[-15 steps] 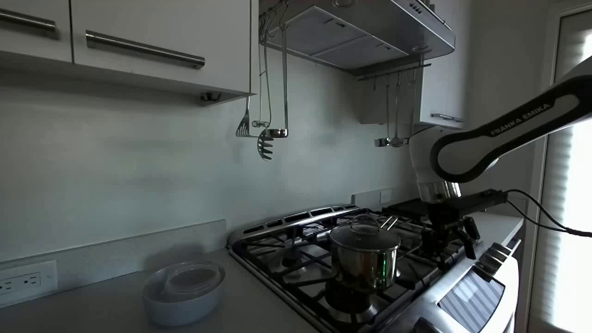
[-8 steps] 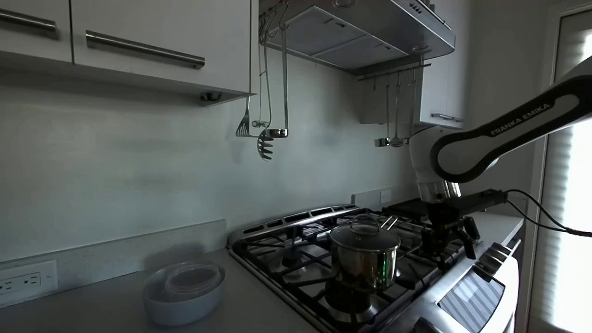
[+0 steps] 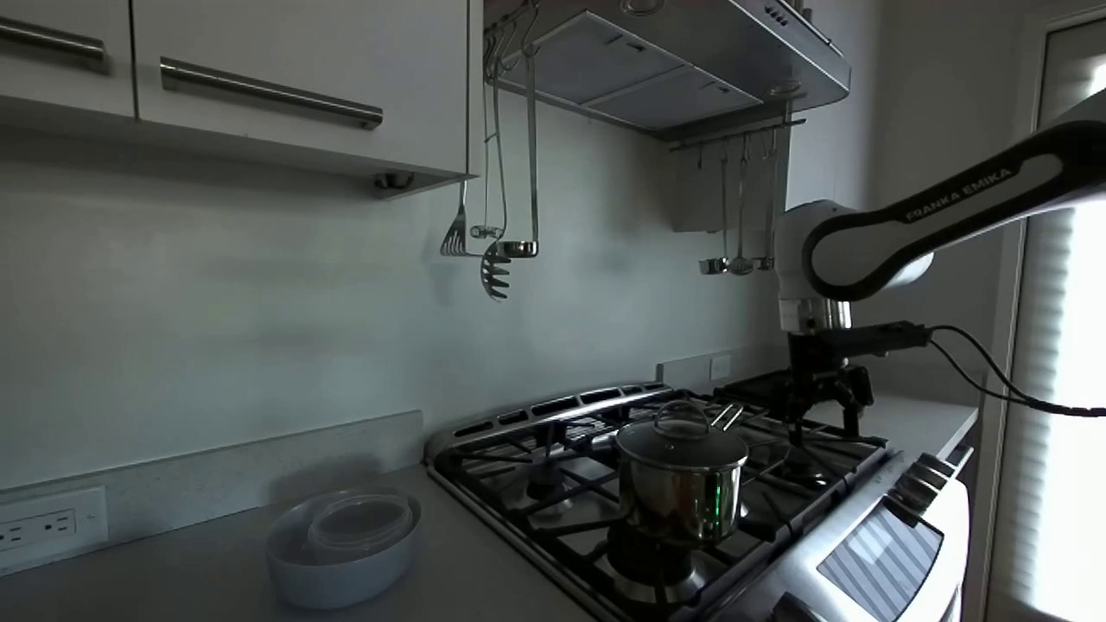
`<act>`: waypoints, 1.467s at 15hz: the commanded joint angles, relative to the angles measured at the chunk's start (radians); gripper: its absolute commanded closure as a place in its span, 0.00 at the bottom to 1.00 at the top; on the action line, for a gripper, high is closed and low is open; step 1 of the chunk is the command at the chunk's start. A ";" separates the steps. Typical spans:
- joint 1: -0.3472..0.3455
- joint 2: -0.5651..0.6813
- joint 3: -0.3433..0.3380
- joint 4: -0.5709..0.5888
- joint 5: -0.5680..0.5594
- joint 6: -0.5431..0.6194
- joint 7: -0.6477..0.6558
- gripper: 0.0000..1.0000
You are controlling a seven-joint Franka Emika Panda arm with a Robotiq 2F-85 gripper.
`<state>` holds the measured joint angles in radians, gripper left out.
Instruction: Slide the silver pot to the bottom right cooker on the hob of the stove, pick up the silver pot lid and put it on the hob of the stove
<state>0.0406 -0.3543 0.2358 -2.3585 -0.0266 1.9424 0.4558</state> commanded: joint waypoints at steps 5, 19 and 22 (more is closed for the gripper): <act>0.004 0.102 0.059 0.168 -0.037 0.083 0.351 0.00; 0.092 0.340 0.058 0.372 -0.189 0.039 0.748 0.27; 0.109 0.349 0.040 0.391 -0.189 0.015 0.785 0.38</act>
<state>0.1158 -0.0246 0.3059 -2.0024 -0.2129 2.0037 1.1931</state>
